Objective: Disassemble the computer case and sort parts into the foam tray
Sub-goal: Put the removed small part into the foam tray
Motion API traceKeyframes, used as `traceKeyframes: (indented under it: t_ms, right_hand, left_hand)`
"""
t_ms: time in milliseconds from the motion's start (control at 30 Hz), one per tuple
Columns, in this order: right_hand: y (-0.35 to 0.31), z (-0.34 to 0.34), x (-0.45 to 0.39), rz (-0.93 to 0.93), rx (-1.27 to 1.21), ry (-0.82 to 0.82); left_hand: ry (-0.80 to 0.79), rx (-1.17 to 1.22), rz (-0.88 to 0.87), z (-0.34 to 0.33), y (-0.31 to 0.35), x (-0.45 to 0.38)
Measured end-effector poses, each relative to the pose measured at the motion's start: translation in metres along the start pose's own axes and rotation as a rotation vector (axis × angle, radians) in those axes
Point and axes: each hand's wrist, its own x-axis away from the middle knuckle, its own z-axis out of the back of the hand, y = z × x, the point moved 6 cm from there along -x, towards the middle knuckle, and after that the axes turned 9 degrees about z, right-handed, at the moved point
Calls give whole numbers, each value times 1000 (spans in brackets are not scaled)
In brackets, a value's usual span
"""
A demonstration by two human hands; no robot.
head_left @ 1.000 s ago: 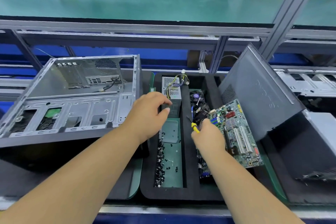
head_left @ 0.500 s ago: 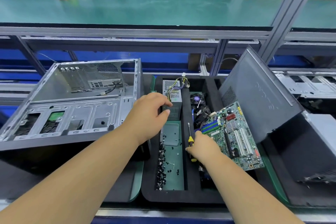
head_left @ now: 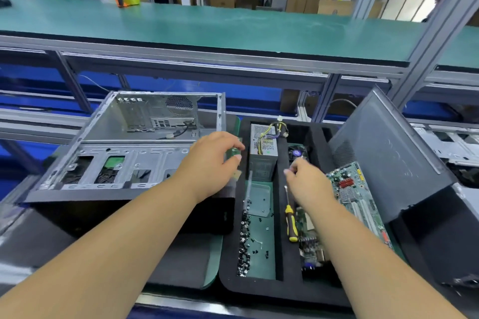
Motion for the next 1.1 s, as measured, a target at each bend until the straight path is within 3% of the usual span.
traceKeyframes:
  t_ms: [200,433,633,900,1100]
  right_hand:
    - [-110,19,-28,189,-183,91]
    - [-241,-19,-45,365,-291,-52]
    - [-331,-67,-57,482,-170,-234]
    - [-376,-124,-54,538,77,-577]
    - [-379,-129,-55,535,208,-664]
  left_hand:
    - [28,8,36,56,-56,0]
    - [24,-35,130,127,-147,-6]
    - [-28,-151,195,170,-224,-19]
    - [-196,-242,24,170,-267,-36]
    - [-257,-290,-33,159,-275,-48]
